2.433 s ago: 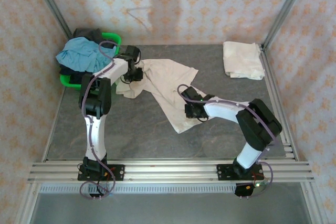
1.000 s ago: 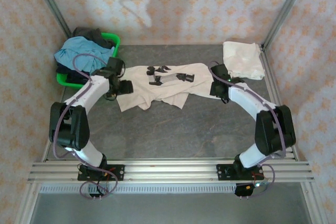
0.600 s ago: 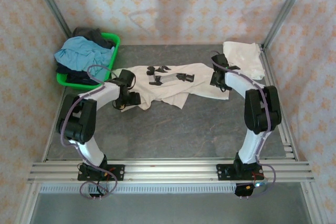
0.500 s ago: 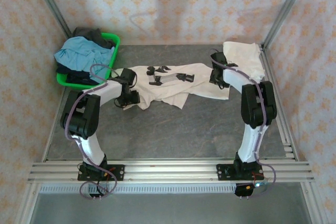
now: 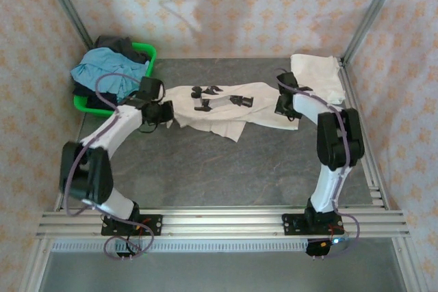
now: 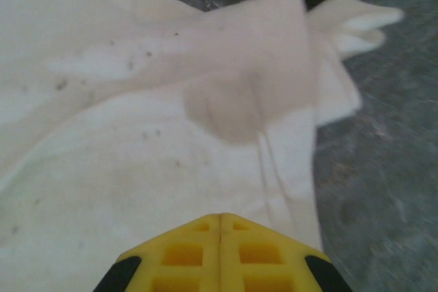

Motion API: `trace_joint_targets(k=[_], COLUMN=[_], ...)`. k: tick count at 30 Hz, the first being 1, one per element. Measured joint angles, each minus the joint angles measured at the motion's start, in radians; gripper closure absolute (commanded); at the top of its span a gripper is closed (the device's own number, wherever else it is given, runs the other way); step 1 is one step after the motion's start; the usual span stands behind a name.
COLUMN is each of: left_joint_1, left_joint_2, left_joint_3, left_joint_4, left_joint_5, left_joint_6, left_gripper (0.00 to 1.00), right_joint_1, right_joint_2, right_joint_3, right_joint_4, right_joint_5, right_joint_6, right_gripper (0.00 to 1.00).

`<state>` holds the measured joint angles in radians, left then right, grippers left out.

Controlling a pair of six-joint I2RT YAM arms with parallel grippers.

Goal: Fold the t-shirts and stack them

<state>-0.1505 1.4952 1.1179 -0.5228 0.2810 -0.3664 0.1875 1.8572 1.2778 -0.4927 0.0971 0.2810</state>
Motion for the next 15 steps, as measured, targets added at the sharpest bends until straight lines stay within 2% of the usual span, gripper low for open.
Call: trace_joint_targets(k=[1,5,7,11,15], left_joint_1=[0.000,0.000,0.005,0.035,0.069], left_joint_2=[-0.053,-0.141,-0.134,-0.092,-0.056], left_joint_3=[0.000,0.000,-0.001,-0.017,-0.027], left_joint_4=[-0.008,-0.027,-0.038,-0.053,-0.062], left_joint_5=[-0.001,0.000,0.000,0.009,0.020], left_joint_6=[0.000,0.000,0.000,0.000,0.001], left_gripper=[1.00,1.00,1.00,1.00,1.00], right_joint_1=[0.000,0.000,-0.002,-0.010,-0.019], right_joint_2=[-0.030,-0.051,-0.010,0.092,0.145], right_joint_3=[-0.013,0.016,0.065,0.153,0.176], right_joint_4=[0.000,0.003,-0.011,-0.023,-0.030], right_joint_5=[0.000,0.007,0.016,0.015,-0.001], right_joint_6=[0.000,0.005,0.001,-0.011,-0.016], right_gripper=[1.00,0.70,0.62,0.54,0.52])
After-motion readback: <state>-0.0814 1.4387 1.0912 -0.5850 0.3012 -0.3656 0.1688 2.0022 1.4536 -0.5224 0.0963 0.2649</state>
